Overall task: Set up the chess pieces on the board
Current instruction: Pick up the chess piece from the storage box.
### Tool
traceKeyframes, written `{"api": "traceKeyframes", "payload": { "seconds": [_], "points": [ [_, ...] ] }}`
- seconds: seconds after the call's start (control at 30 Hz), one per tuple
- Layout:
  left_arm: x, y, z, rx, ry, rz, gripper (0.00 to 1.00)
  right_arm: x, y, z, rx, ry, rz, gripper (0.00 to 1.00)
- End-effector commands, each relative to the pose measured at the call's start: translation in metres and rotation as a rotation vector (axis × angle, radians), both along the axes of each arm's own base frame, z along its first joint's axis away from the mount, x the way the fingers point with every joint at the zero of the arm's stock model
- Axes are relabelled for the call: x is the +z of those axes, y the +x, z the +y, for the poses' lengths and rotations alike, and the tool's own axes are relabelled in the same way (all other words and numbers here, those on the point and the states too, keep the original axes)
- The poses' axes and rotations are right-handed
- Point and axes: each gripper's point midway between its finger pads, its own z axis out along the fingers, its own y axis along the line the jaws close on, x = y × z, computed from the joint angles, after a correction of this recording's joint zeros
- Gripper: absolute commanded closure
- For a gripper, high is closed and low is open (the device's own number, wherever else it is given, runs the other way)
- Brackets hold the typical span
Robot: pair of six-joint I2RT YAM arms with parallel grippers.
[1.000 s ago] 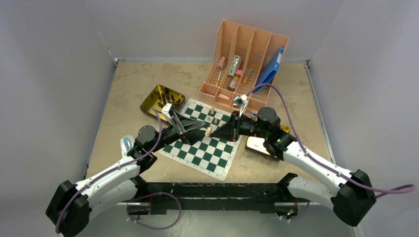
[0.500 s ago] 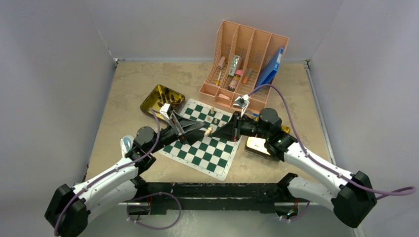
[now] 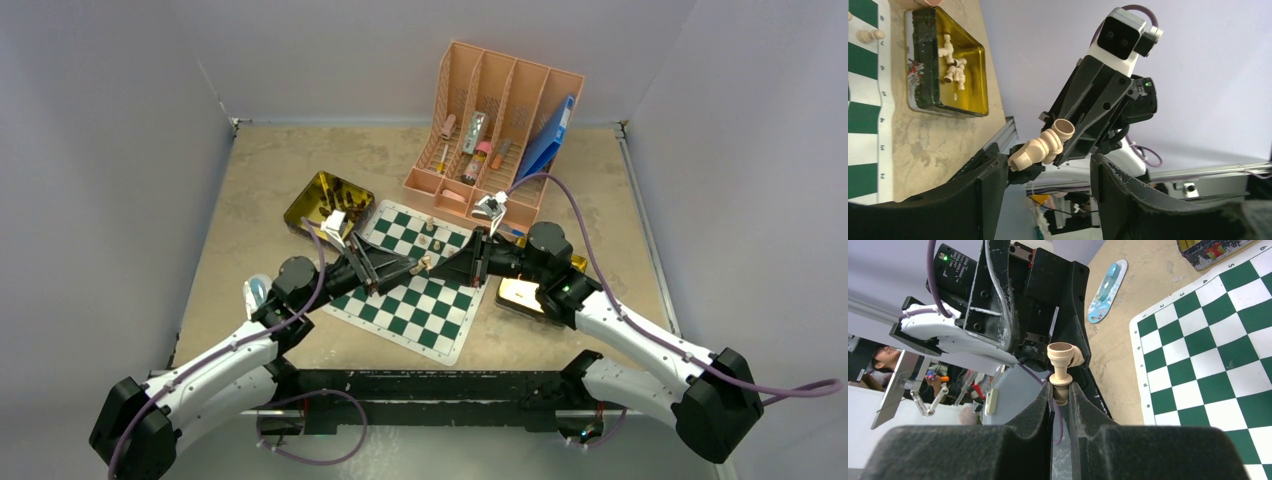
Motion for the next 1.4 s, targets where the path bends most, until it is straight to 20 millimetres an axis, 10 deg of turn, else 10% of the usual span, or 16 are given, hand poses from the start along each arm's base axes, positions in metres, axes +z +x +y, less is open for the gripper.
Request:
{"api": "traceKeyframes", "payload": {
  "seconds": [0.0, 1.37],
  "points": [
    [0.023, -0.004, -0.005, -0.034, 0.039, -0.169, 0.41, 0.023, 0.001, -0.001, -0.006, 0.061, -0.047, 1.00],
    [0.022, -0.011, 0.002, -0.015, 0.072, -0.369, 0.68, 0.028, -0.010, -0.008, -0.013, 0.127, -0.004, 1.00]
  ]
}}
